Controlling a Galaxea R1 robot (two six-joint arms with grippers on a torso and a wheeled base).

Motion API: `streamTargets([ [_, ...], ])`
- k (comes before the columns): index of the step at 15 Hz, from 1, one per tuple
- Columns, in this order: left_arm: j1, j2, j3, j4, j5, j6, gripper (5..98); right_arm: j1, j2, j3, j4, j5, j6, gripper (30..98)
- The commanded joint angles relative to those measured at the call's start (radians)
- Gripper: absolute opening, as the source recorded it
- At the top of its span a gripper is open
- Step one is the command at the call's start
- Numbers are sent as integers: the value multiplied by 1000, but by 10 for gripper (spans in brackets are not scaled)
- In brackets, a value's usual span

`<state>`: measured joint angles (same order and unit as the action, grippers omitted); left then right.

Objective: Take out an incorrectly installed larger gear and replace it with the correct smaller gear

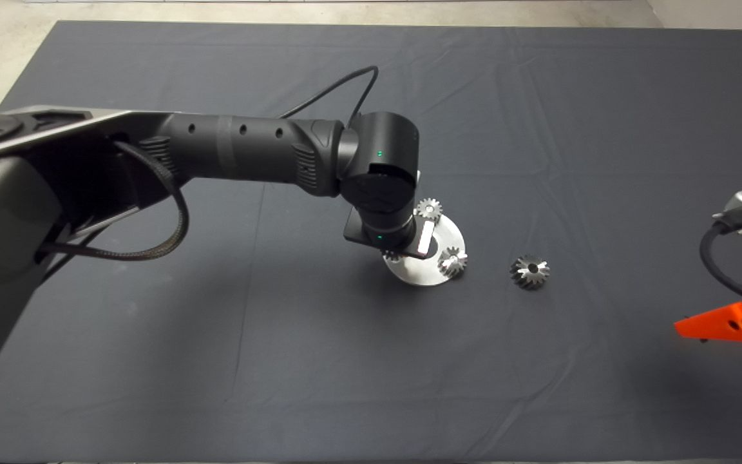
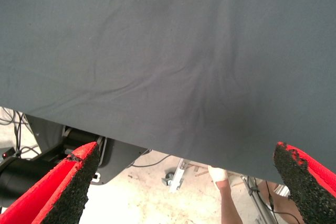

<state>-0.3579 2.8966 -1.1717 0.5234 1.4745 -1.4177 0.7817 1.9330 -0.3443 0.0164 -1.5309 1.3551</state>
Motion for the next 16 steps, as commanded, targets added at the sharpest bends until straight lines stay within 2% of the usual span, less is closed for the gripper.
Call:
streamTargets([
  [1, -15, -6, 15, 4, 10, -3, 338, 18, -2, 6, 31, -23, 2, 877],
  [4, -15, -4, 17, 4, 23, -3, 338, 18, -2, 5, 31, -22, 2, 877],
  [10, -15, 22, 6, 6, 20, -3, 338, 18, -4, 7, 31, -23, 2, 877],
  [16, -15, 22, -8, 7, 18, -1, 338, 18, -4, 9, 31, -23, 2, 877],
])
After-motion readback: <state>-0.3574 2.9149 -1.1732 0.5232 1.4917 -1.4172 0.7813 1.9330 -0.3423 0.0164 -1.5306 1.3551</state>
